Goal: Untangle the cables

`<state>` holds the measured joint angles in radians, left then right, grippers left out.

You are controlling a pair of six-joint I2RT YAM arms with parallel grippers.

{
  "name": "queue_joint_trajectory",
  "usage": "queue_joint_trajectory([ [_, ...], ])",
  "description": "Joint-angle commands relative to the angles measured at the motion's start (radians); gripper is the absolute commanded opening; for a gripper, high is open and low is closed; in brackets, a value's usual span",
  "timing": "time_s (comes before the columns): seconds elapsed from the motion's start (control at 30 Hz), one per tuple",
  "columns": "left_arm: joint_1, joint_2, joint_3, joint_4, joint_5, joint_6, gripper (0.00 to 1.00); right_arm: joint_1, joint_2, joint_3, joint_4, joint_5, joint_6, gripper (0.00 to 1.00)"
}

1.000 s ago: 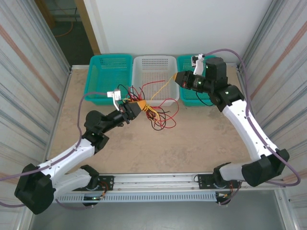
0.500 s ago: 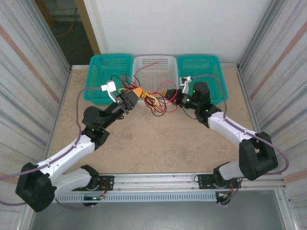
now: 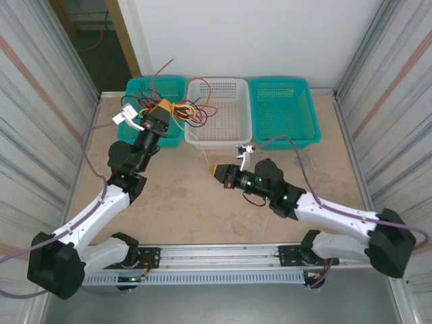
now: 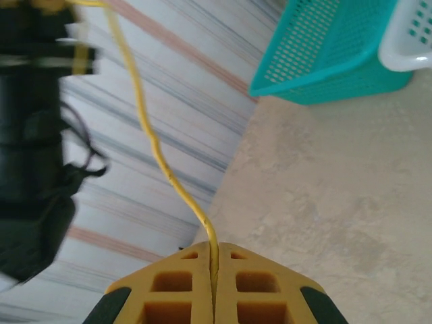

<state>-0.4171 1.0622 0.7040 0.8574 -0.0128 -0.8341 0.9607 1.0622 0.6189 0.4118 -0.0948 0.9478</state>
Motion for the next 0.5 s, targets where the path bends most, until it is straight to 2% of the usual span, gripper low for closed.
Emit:
queue_joint_trajectory([
  [0.0, 0.054, -0.001, -0.021, 0.070, -0.067, 0.014, 0.00, 0.065, -0.144, 0.069, -0.219, 0.173, -0.111, 0.00],
  [0.13, 0.067, 0.027, -0.067, 0.038, -0.022, 0.031, 0.00, 0.090, -0.230, 0.223, -0.392, 0.244, -0.223, 0.00],
  [0.3, 0.058, 0.053, -0.126, 0.029, 0.042, 0.018, 0.00, 0.068, -0.216, 0.464, -0.533, 0.274, -0.387, 0.00],
  [0.47, 0.035, 0.065, -0.139, -0.017, 0.266, -0.001, 0.00, -0.073, -0.104, 0.767, -0.722, 0.232, -0.492, 0.00],
])
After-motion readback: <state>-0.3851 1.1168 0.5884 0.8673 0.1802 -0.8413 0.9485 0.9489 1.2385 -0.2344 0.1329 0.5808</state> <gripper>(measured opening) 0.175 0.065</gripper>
